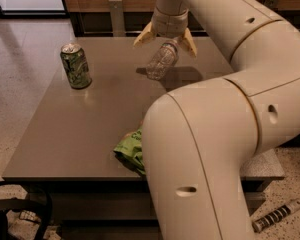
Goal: Place water bottle upright
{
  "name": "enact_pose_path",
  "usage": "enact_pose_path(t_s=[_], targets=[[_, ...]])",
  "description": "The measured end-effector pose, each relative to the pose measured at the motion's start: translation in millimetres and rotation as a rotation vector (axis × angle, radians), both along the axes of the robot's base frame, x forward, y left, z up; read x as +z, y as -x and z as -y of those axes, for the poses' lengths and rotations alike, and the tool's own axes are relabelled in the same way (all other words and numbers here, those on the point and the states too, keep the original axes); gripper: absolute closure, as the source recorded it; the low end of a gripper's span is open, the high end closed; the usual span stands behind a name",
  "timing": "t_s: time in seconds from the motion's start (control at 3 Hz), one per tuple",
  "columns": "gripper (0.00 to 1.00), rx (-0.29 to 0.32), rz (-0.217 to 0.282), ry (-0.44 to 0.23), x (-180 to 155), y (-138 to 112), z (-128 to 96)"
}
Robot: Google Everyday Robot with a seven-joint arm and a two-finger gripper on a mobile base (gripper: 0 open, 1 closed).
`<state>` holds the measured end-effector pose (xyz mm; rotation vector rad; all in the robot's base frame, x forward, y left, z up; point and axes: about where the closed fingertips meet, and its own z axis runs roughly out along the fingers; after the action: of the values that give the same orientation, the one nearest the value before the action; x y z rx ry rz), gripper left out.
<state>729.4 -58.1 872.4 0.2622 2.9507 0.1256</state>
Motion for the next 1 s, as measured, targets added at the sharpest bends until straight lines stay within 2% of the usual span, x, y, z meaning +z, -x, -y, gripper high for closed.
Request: enact_pose_path(t_s=[0.67,1.0], targets=[[0.0,-0.117,-0.043,0.101,-25.7,-17.8,-8.9],[0.0,-0.159,-0.058,0.097,-33.8,-23.6,-4.8]])
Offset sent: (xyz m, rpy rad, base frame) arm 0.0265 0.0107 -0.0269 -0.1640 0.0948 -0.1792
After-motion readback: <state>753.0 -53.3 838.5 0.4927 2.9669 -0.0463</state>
